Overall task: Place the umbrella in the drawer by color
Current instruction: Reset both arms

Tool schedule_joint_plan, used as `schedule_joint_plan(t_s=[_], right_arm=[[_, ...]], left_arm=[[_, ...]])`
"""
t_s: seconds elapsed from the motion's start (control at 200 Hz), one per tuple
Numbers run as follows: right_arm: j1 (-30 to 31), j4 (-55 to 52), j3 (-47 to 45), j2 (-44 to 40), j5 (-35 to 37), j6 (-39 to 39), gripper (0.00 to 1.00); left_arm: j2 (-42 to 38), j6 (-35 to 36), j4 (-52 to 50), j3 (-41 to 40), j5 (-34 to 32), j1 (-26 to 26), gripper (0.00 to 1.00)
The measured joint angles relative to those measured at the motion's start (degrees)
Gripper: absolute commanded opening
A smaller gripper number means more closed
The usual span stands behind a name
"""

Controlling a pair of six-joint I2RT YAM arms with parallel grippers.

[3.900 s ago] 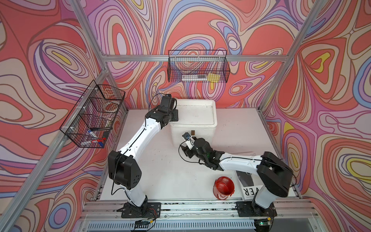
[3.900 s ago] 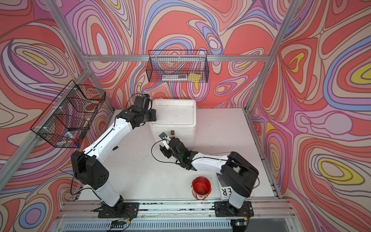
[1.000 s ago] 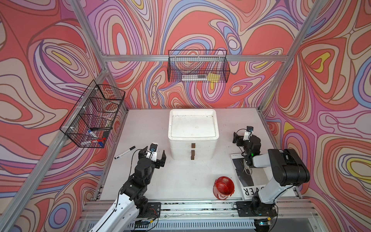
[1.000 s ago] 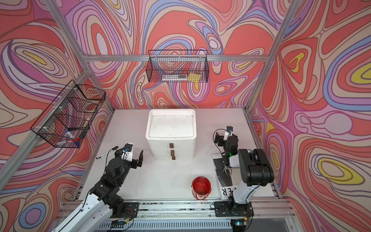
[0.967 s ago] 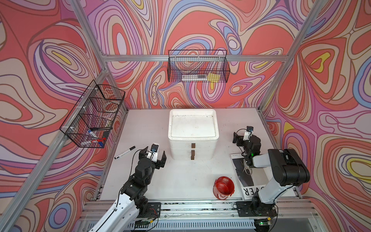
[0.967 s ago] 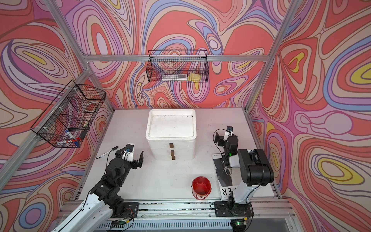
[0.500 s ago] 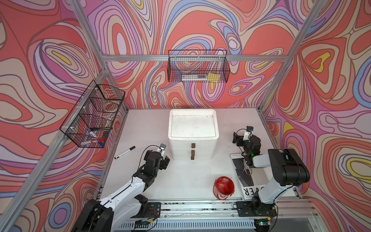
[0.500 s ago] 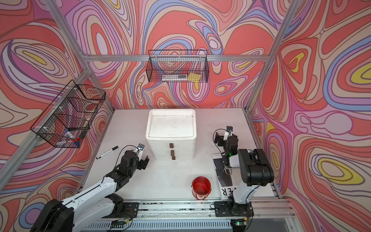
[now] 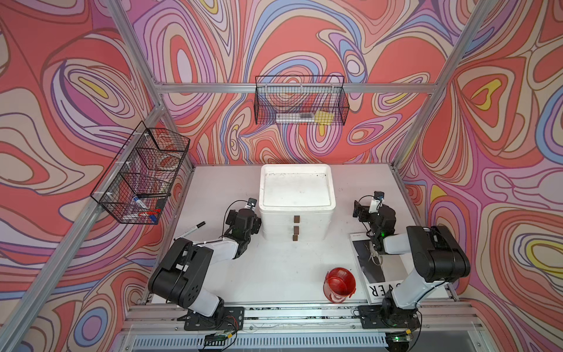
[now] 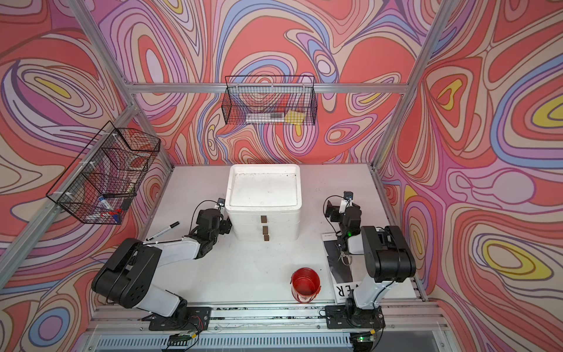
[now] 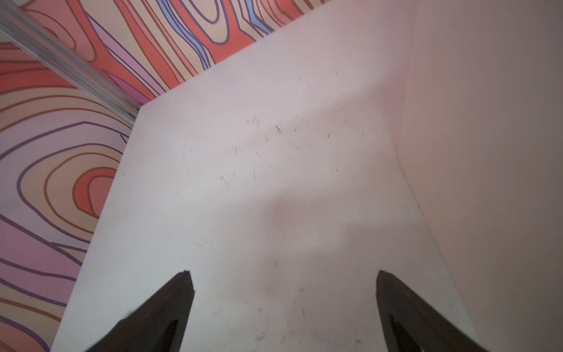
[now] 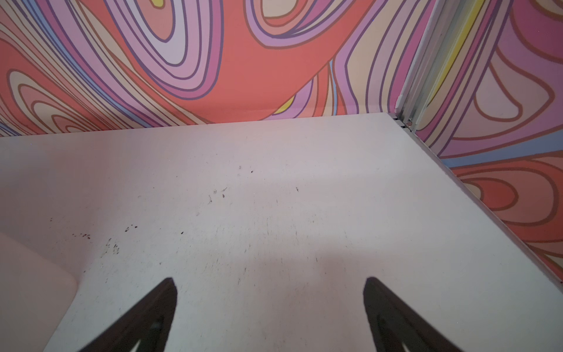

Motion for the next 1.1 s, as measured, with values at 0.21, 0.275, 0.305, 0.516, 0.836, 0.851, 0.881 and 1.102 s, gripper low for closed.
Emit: schedule_joint_plan(t_s=[0.21, 0.275, 0.305, 0.516, 0.836, 0.851, 0.881, 1.102], right_arm=[[0.0, 0.0, 0.0, 0.0, 0.0, 0.0, 0.98], [0.0, 0.0, 0.0, 0.0, 0.0, 0.0, 0.98], [0.0, 0.0, 0.0, 0.0, 0.0, 0.0, 0.98], [0.0, 0.0, 0.0, 0.0, 0.0, 0.0, 0.98], [0.0, 0.0, 0.0, 0.0, 0.0, 0.0, 0.98], [0.0, 0.0, 0.0, 0.0, 0.0, 0.0, 0.98], [0.0, 0.0, 0.0, 0.0, 0.0, 0.0, 0.98], [0.0, 0.0, 0.0, 0.0, 0.0, 0.0, 0.98]], left_arm=[[-5.9, -2.1, 9.7, -9.8, -1.4, 0.2, 0.99], [-8.4, -3.5, 12.8, -13.6, -1.6, 1.6, 0.99], [-9.3, -4.1, 14.3, -15.1, -1.6, 2.2, 0.99], [-13.3, -11.5, 32.0, -28.5, -1.5, 8.2, 0.99], [-15.1, -16.3, 32.3, -25.8, 3.9, 12.6, 0.99], [-15.1, -16.3, 31.8, -25.0, 4.5, 12.7, 0.99], [-15.0, -15.9, 31.1, -23.5, 5.8, 12.8, 0.99], [-14.5, -12.4, 25.0, -18.9, 17.0, 12.9, 0.99]])
